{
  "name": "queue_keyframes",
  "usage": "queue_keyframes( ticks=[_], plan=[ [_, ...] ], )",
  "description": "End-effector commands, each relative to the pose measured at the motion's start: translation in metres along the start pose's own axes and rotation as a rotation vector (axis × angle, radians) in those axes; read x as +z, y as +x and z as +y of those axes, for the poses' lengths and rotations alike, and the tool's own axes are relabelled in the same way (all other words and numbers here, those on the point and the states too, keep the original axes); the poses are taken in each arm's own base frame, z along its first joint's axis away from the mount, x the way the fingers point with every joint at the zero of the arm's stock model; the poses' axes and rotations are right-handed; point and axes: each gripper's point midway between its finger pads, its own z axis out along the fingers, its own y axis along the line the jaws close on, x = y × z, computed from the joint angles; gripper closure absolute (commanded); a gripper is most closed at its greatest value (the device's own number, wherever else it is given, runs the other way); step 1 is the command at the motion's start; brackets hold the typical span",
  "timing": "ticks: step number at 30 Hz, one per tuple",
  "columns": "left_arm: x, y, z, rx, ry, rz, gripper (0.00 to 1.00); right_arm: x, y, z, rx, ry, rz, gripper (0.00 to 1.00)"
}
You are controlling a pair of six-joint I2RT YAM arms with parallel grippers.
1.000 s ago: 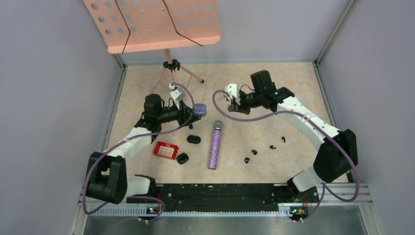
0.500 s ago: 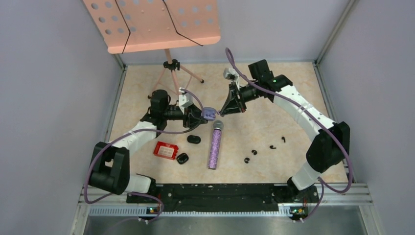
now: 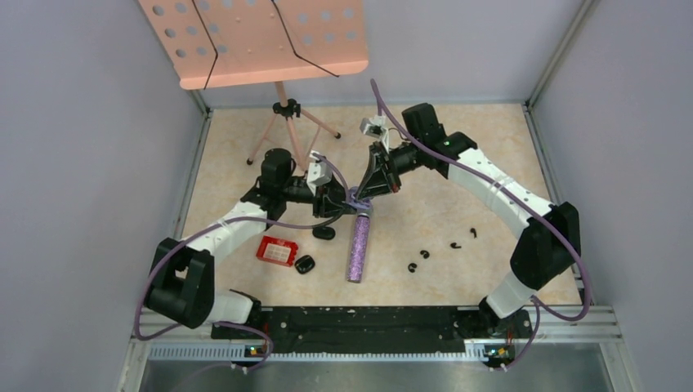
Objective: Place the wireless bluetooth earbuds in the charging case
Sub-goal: Place the earbud in the charging case.
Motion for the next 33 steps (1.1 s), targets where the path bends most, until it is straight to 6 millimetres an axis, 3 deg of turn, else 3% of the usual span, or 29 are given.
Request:
queue_keyframes(
  ticks=[1,33],
  plan=[
    [0.001,-0.036,-0.009,0.111,0.039,-0.047,1.00,0.003,-0.012,0.016,-0.064,-0.027,-0.020,1.00],
    [0.001,-0.048,-0.019,0.141,0.049,-0.067,1.00,0.012,-0.004,-0.004,-0.036,0.033,0.002,1.00]
  ],
)
